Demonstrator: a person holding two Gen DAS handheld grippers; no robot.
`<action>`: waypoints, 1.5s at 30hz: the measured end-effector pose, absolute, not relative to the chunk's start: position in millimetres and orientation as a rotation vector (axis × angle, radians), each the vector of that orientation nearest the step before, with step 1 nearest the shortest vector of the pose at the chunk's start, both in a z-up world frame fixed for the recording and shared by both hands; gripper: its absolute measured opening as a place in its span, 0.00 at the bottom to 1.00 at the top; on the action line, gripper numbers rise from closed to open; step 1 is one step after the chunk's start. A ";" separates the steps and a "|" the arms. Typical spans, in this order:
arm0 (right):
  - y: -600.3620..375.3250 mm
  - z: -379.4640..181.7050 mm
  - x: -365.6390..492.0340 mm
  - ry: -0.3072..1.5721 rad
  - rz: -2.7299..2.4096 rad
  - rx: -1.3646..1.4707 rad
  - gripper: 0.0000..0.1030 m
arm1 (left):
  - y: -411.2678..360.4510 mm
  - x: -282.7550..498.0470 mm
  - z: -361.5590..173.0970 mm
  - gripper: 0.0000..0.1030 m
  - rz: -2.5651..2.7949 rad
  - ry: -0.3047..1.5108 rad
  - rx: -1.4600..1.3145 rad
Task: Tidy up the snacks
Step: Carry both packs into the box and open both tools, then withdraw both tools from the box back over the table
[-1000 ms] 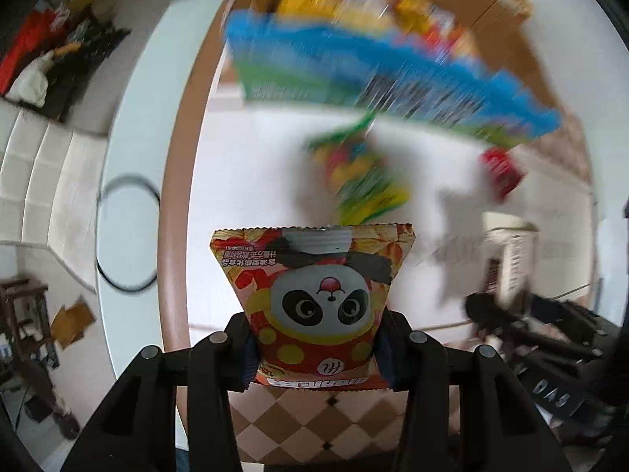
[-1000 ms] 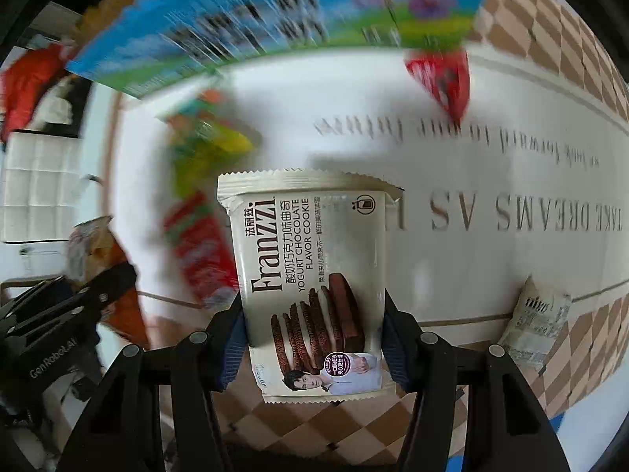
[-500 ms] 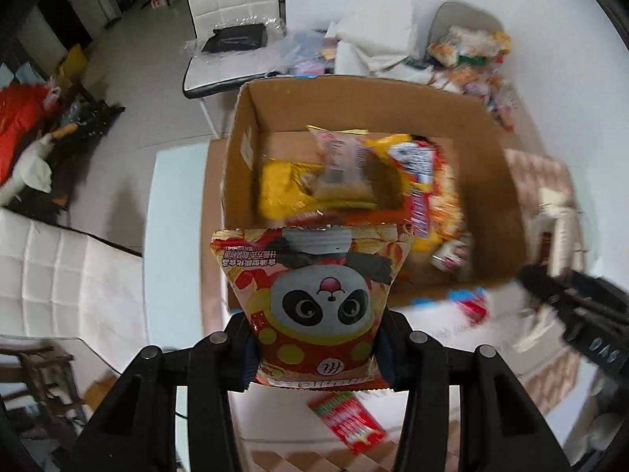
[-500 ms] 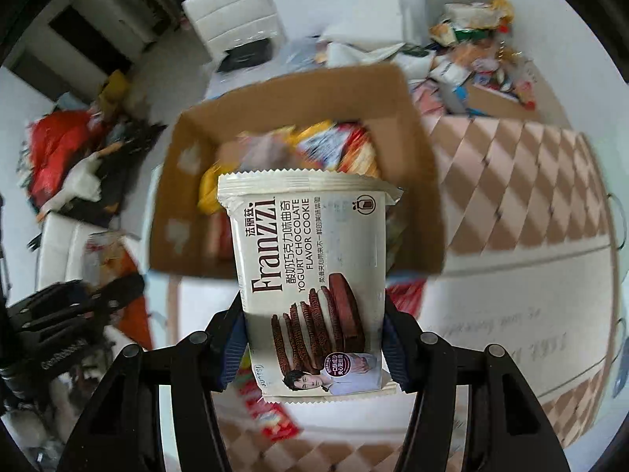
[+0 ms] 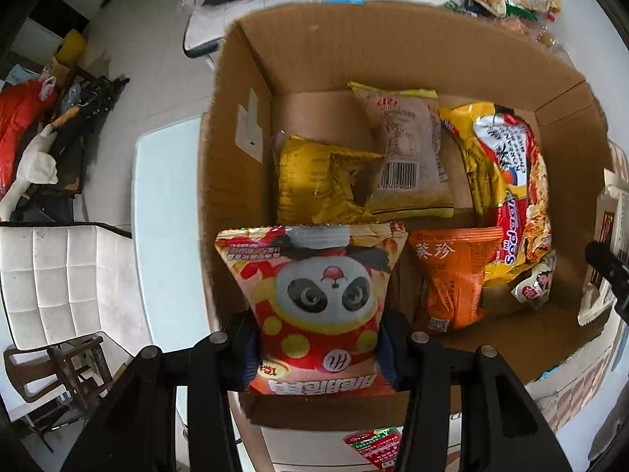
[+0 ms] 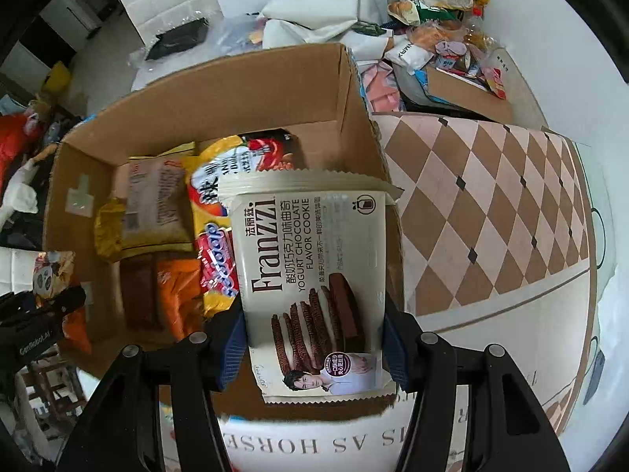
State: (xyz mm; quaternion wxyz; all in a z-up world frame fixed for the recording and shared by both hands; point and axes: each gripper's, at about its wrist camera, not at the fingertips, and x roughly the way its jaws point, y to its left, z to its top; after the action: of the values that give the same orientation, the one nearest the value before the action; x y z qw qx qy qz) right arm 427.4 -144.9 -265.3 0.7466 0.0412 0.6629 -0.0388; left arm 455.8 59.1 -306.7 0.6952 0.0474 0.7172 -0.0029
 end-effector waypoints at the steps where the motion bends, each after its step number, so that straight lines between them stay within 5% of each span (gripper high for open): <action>1: -144.9 -268.7 429.9 1.455 -0.092 0.083 0.60 | 58.9 456.9 -309.5 0.45 -0.008 1.611 0.106; 6: -148.0 -292.1 440.8 1.508 -0.086 0.095 0.64 | 62.8 459.6 -320.6 0.48 -0.006 1.634 0.062; 8: -144.1 -291.5 439.8 1.497 -0.077 0.076 0.73 | 64.7 459.4 -319.3 0.62 0.000 1.619 0.051; 11: -138.4 -287.1 437.4 1.487 -0.076 0.050 0.83 | 67.2 458.5 -314.9 0.69 -0.016 1.613 -0.004; 15: -137.0 -286.2 434.3 1.490 -0.073 0.062 0.84 | 63.2 457.8 -305.1 0.84 -0.026 1.595 -0.036; 45: -120.9 -162.7 314.9 1.209 0.009 0.040 0.88 | 49.8 325.1 -167.4 0.85 -0.001 1.143 -0.024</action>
State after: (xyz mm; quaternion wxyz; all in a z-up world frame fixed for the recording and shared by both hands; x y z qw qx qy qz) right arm 314.9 -120.9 -162.7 0.8225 0.0188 0.5685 0.0044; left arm 325.1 49.8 -167.4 0.8409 -0.0113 0.5411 -0.0003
